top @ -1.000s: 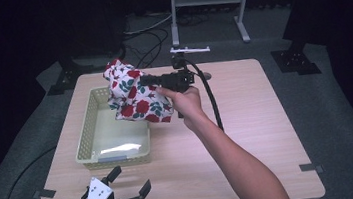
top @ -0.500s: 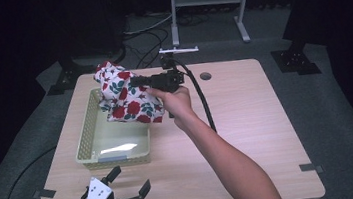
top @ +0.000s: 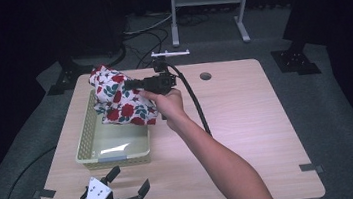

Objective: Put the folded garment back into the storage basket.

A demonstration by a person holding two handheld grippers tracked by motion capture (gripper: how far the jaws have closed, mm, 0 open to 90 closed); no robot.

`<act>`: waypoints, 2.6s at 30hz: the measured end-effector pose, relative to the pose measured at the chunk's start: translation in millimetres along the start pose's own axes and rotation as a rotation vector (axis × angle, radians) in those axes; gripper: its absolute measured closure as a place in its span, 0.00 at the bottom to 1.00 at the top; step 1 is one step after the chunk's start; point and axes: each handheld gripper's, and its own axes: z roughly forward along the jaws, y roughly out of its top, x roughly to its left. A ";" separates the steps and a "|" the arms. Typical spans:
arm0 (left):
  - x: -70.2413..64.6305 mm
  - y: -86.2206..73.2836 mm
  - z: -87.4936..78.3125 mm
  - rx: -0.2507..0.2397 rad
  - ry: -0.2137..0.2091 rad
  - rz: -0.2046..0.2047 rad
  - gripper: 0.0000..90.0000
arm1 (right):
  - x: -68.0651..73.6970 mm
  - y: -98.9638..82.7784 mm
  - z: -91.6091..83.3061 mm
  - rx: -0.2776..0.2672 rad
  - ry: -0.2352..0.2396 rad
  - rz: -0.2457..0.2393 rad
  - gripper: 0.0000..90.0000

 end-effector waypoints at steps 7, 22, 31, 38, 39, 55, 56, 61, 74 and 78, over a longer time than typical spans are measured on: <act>0.3 -0.1 0.2 0.002 0.002 0.001 0.00 | -3.8 -2.6 11.2 0.007 -0.003 0.015 0.91; 0.7 -0.4 0.0 0.003 0.000 0.001 0.00 | -11.6 -12.1 38.2 0.040 -0.015 0.031 0.91; 1.4 -0.8 -0.4 0.003 0.002 -0.005 0.00 | -16.2 -17.6 52.8 0.059 -0.020 0.043 0.91; 1.0 -0.9 -0.2 0.002 -0.001 -0.004 0.00 | -20.4 -22.1 61.1 0.067 -0.024 0.053 0.91; 1.1 -0.8 -0.3 0.003 0.000 -0.004 0.00 | -21.1 -23.0 62.3 0.069 -0.023 0.058 0.91; 1.8 -0.9 -0.8 0.000 0.001 -0.006 0.00 | -32.1 -35.9 78.8 0.095 -0.041 0.084 0.91; 1.8 -0.9 -0.8 0.000 0.001 -0.007 0.00 | -32.6 -36.4 79.5 0.097 -0.044 0.085 0.91; 2.0 -0.8 -0.9 0.000 0.001 -0.007 0.00 | -34.7 -37.9 82.2 0.100 -0.049 0.087 0.91; 2.8 -1.1 -1.1 0.001 0.003 -0.011 0.00 | -40.8 -42.6 86.6 0.106 -0.077 0.105 0.91; 2.4 -0.9 -1.2 -0.001 0.001 -0.010 0.00 | -41.3 -43.1 86.3 0.121 -0.099 0.107 0.91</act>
